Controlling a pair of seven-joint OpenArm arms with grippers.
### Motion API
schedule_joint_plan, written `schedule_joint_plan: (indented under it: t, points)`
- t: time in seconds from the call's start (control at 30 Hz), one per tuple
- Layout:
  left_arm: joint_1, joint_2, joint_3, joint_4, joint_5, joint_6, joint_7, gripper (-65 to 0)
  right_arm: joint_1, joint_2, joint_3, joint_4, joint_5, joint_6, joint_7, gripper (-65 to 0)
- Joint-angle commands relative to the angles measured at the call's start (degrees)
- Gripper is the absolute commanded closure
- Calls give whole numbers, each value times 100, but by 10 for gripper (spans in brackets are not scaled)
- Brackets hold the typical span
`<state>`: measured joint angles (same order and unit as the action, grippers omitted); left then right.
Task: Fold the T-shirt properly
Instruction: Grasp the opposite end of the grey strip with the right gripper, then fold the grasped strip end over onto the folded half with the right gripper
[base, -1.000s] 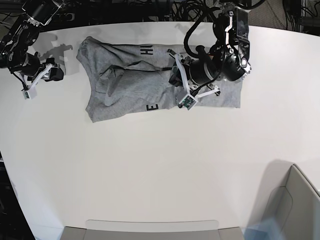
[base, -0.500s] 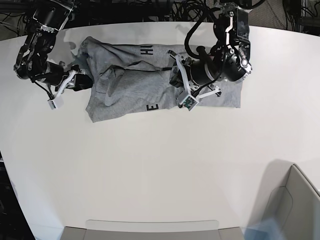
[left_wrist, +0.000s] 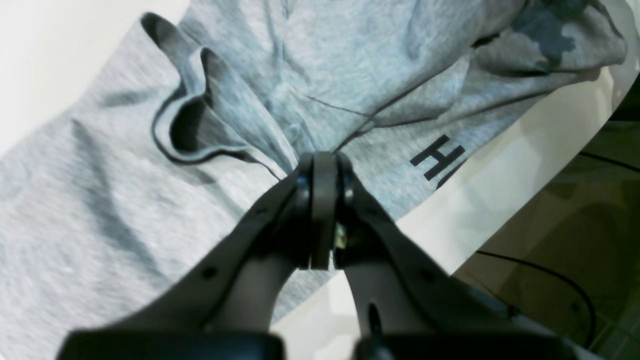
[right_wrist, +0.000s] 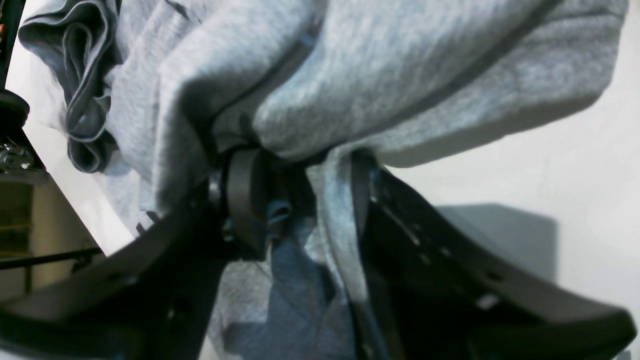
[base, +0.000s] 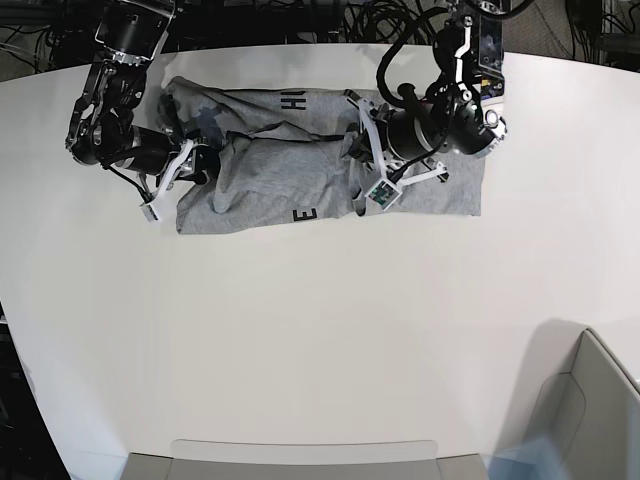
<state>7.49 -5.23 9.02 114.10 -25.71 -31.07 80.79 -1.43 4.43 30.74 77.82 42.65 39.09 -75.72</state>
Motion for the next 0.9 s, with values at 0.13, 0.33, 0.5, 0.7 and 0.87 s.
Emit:
schedule_joint_plan:
  t: [0.13, 0.33, 0.5, 0.7, 0.87]
  points:
    - [-50, 0, -44, 128, -97, 8, -79, 0, 253, -25, -221, -6, -1439, 91, -318, -18]
    - [-50, 0, -53, 242, -105, 8, -79, 0, 622, -174, -98, 2, -2406, 91, 25, 0]
    - [-50, 0, -62, 242, -105, -1, -79, 0, 956, 28, 499, -15, -2476, 91, 465, 0]
    - [3, 0, -361, 242, -105, -10, -79, 0, 1220, 476, 570, -6, -2476, 91, 869, 0]
    - [170, -44, -1469, 207, -105, -27, -79, 0, 1290, 573, 412, 389, -2485, 86, 895, 0]
